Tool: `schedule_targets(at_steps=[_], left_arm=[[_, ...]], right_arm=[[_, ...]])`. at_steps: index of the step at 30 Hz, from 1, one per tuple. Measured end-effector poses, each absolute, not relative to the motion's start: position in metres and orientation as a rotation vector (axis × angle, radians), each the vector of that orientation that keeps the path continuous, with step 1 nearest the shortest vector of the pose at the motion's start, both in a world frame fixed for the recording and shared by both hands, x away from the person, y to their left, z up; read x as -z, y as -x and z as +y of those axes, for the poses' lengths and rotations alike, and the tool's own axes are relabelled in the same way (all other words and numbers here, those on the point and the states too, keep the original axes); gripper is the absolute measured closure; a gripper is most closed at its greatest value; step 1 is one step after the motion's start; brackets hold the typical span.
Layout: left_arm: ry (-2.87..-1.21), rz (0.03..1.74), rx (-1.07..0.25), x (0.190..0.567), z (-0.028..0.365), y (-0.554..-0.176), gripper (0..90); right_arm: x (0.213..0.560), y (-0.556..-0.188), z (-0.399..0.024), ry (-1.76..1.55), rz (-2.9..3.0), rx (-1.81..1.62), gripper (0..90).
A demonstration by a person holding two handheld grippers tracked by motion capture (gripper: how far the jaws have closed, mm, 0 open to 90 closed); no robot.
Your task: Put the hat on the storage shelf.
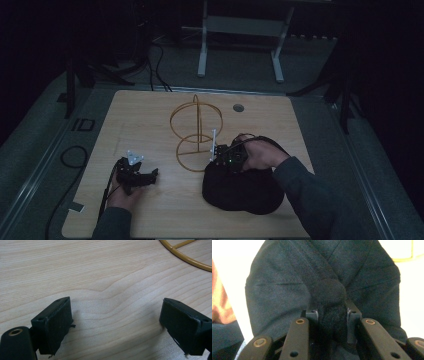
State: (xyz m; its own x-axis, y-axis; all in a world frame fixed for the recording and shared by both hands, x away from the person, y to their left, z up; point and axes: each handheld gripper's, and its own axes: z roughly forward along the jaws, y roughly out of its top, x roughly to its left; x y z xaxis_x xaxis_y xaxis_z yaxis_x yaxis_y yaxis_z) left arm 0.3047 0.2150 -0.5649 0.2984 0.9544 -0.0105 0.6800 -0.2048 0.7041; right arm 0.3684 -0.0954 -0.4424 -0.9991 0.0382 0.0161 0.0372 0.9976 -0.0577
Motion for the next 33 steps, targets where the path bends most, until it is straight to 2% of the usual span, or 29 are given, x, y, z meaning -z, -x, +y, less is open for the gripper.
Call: schedule_targets(at_steps=[33], left_arm=[[-1.968,1.450,-0.584,0.565,0.215,-0.305,10.8]], right_arm=[[0.370,-0.381,-0.134,0.146,-3.168,-0.010,72.5]])
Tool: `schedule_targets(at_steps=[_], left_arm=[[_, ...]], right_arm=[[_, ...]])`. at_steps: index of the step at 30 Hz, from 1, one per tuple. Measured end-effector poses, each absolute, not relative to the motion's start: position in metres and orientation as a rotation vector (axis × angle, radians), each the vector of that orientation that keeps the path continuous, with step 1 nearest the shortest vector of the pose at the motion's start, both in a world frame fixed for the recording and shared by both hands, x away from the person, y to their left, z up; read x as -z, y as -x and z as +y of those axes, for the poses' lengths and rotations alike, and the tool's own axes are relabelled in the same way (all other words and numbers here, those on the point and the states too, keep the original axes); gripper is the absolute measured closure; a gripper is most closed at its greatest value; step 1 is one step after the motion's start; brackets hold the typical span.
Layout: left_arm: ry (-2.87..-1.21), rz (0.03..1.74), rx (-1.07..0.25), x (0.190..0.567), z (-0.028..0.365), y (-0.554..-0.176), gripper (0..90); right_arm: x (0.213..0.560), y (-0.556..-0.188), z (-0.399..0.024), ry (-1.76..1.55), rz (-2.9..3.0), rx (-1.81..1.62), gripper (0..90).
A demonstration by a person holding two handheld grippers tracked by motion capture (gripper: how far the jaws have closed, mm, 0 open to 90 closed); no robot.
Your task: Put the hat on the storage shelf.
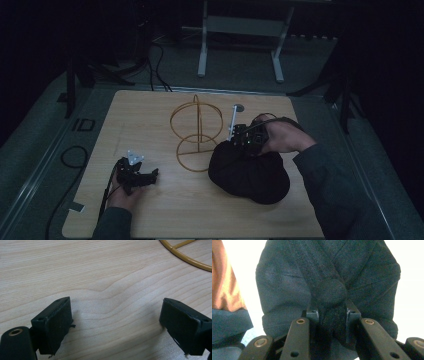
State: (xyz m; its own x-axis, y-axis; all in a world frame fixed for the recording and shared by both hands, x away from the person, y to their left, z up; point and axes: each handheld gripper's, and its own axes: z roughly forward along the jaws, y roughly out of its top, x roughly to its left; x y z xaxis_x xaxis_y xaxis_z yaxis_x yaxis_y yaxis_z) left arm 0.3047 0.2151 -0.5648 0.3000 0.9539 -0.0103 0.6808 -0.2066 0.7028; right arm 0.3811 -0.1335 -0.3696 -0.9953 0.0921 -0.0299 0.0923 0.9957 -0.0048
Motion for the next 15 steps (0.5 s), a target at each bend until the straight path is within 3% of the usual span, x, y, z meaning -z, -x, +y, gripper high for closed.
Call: schedule_targets(at_steps=[15], left_arm=[[-1.973,1.449,-0.583,0.565,0.215,-0.305,10.8]], right_arm=[[0.338,-0.386,-0.148,-0.172,3.083,-0.016,72.5]])
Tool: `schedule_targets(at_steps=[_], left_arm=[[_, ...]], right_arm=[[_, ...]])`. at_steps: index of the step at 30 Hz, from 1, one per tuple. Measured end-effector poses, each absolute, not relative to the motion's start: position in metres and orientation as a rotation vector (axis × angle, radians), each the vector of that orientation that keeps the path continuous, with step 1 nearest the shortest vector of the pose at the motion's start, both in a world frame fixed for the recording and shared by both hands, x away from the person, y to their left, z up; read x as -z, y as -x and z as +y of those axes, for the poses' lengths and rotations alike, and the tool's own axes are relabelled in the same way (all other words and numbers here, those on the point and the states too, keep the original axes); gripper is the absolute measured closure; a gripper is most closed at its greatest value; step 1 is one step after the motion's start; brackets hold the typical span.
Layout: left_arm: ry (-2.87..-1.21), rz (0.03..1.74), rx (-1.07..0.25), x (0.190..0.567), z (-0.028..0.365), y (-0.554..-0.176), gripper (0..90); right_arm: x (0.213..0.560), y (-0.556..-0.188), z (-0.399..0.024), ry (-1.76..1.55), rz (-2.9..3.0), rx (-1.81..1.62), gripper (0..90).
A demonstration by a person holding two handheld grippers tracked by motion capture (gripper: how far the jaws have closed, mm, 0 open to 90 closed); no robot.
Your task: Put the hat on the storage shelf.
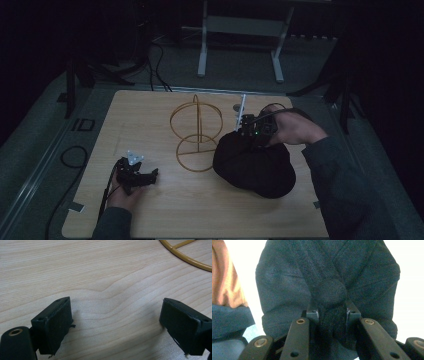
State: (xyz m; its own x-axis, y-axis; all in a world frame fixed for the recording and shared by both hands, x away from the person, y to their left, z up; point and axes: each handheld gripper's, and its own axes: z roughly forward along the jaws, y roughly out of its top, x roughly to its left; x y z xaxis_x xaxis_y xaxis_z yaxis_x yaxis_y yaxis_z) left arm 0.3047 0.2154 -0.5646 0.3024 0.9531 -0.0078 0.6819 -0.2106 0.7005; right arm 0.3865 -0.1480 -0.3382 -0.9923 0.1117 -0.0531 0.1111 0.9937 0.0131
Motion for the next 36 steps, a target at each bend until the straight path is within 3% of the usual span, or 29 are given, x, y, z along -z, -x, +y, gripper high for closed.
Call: schedule_targets(at_steps=[36], left_arm=[[-1.968,1.450,-0.586,0.565,0.215,-0.305,10.8]], right_arm=[[0.254,-0.395,-0.174,-0.232,3.011,-0.084,72.5]])
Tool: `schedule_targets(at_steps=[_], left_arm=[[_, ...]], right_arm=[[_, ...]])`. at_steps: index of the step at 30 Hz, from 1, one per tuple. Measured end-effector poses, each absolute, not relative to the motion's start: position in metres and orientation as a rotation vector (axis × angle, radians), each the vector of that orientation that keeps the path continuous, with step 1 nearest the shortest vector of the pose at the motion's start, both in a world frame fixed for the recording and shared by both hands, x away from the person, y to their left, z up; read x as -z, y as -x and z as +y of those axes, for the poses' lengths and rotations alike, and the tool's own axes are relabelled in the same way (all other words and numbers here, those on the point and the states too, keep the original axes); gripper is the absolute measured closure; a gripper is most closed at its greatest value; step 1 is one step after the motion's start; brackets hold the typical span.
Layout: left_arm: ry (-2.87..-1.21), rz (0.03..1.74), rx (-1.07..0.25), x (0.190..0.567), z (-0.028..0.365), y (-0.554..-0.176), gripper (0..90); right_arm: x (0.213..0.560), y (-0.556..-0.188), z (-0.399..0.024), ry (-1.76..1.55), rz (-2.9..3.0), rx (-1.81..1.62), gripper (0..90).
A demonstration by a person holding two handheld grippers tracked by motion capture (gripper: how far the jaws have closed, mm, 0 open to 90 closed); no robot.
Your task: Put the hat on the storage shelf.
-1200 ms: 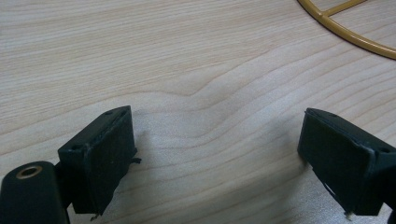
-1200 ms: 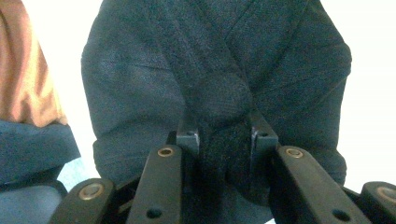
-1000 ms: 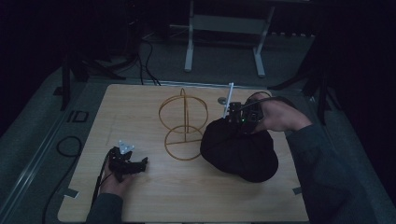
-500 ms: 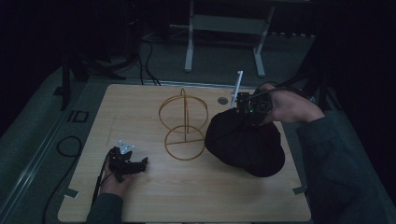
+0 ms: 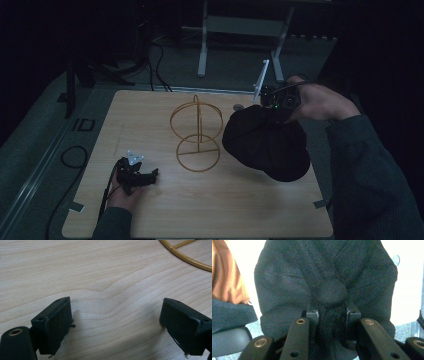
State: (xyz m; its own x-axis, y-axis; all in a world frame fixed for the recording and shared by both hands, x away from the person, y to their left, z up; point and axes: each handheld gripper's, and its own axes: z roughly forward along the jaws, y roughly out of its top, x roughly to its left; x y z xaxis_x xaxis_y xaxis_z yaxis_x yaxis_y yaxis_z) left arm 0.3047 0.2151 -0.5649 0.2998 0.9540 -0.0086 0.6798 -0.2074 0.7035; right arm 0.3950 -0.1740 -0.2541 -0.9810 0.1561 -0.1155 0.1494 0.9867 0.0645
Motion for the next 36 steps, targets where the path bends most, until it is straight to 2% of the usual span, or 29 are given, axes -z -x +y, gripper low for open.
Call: schedule_targets(at_steps=[23,36], left_arm=[[-1.966,1.450,-0.586,0.565,0.215,-0.305,10.8],[-1.967,1.451,-0.585,0.565,0.215,-0.305,10.8]], right_arm=[[0.210,-0.403,-0.154,-0.232,2.964,-0.114,72.3],[0.201,-0.408,-0.131,-0.211,2.944,-0.148,72.3]])
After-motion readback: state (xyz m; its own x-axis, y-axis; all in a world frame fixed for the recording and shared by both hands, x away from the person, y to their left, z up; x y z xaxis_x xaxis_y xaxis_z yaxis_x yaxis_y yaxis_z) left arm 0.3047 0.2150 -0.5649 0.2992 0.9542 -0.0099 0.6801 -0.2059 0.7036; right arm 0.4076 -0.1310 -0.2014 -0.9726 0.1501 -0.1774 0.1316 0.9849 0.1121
